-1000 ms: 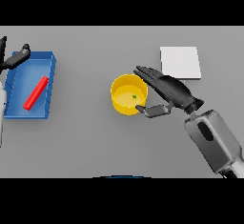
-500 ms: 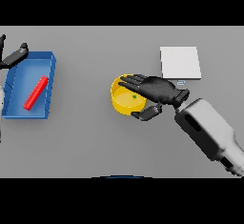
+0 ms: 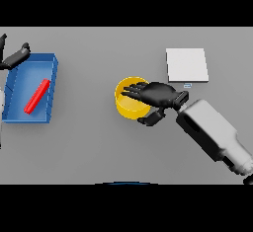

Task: Pick up the red beaker and tilt it to pour out 1 green nut into yellow bowl. Pick up the yellow bowl and place it on the metallic measuring scale.

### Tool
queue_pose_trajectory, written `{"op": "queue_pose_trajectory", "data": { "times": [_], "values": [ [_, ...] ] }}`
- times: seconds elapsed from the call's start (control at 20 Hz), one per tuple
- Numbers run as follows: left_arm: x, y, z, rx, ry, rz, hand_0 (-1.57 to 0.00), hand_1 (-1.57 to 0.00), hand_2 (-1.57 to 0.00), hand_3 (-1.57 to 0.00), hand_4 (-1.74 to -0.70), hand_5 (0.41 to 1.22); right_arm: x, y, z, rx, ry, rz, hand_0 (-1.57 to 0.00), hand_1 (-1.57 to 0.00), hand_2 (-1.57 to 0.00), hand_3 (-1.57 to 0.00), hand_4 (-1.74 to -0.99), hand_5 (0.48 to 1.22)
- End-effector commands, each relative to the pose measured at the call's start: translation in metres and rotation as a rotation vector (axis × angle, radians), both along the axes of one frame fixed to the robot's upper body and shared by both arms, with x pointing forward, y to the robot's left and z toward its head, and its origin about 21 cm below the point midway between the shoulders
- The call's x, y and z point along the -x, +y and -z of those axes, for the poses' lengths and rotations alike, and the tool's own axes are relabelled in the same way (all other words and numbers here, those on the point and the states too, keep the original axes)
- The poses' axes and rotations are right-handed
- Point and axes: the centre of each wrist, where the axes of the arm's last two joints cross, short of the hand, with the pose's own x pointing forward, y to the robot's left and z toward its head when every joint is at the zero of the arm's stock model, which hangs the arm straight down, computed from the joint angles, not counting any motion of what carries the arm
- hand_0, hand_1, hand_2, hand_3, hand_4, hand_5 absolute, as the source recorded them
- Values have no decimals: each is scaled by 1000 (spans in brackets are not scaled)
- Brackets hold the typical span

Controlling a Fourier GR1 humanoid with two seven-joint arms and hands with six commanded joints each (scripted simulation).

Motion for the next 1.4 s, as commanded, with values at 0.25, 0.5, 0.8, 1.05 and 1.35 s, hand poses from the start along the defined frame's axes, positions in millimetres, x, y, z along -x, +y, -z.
{"op": "queue_pose_trajectory", "data": {
  "times": [0.25,0.5,0.8,1.05,1.35],
  "values": [
    [4,1,-1,-1,-6,13,1,1,1,1,-791,728,-3,2,11,33,44,-26,1,1,0,-4,-1285,706],
    [2,-7,-2,1,-1,0,1,1,1,1,-794,732,-4,7,17,7,50,-29,1,1,-52,-88,-1309,768],
    [6,-8,0,-4,-2,-2,1,1,1,1,-793,731,-5,10,14,33,43,-41,-630,-509,-481,-650,-1473,1044],
    [5,-5,0,-4,-7,3,1,1,1,1,-793,735,-5,7,14,29,70,-44,-1247,-1179,-1169,-1054,-1621,1163],
    [5,-2,1,-10,-8,-2,1,1,1,1,-785,724,-3,1,-2,39,52,-25,-1486,-1468,-1466,-1260,-1699,1206]
  ]
}}
